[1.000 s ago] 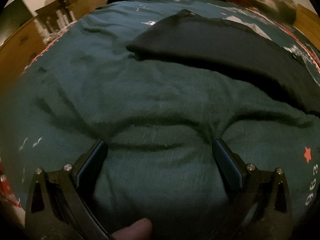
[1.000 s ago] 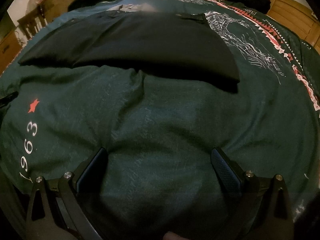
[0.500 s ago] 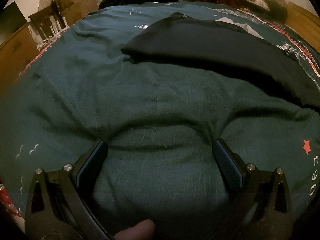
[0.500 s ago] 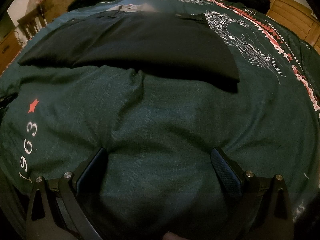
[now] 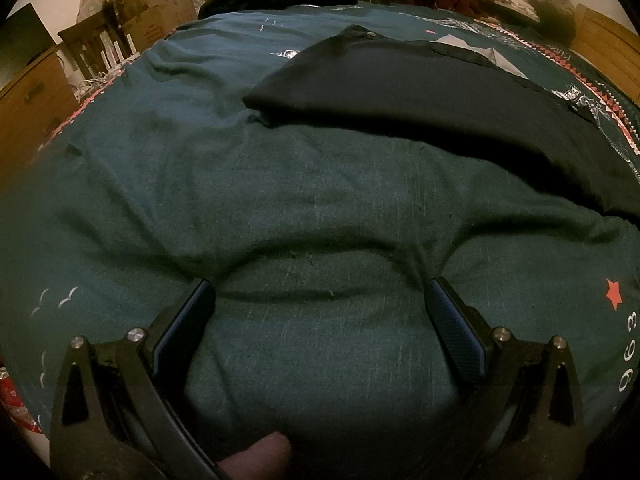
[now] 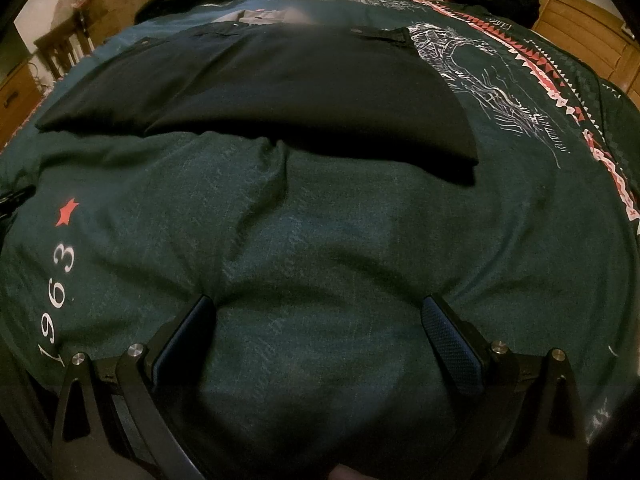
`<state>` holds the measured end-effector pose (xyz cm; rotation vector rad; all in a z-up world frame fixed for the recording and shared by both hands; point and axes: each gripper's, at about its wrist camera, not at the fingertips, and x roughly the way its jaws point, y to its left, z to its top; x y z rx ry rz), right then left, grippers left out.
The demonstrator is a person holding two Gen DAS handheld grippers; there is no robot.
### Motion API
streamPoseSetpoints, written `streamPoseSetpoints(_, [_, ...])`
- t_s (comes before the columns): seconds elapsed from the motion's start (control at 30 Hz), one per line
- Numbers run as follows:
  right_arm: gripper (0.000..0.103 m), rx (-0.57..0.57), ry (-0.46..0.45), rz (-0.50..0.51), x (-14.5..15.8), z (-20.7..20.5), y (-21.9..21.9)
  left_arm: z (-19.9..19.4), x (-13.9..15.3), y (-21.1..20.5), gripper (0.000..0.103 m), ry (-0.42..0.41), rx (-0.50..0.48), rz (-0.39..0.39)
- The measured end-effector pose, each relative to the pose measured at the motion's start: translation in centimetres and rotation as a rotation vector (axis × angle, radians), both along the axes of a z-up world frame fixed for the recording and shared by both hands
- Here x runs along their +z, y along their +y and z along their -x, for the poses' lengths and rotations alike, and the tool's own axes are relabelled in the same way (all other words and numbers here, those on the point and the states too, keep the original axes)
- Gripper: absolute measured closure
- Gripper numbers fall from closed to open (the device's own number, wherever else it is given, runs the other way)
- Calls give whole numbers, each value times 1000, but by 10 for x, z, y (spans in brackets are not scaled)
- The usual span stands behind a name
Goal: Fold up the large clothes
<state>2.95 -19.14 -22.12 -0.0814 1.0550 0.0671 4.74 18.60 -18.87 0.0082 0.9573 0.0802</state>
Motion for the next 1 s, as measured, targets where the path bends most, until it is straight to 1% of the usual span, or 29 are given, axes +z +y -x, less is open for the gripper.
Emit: streamPoseSetpoints(1.0, [0,-1,0,6,1,1,1,0,0,-1,0,-3,1,7])
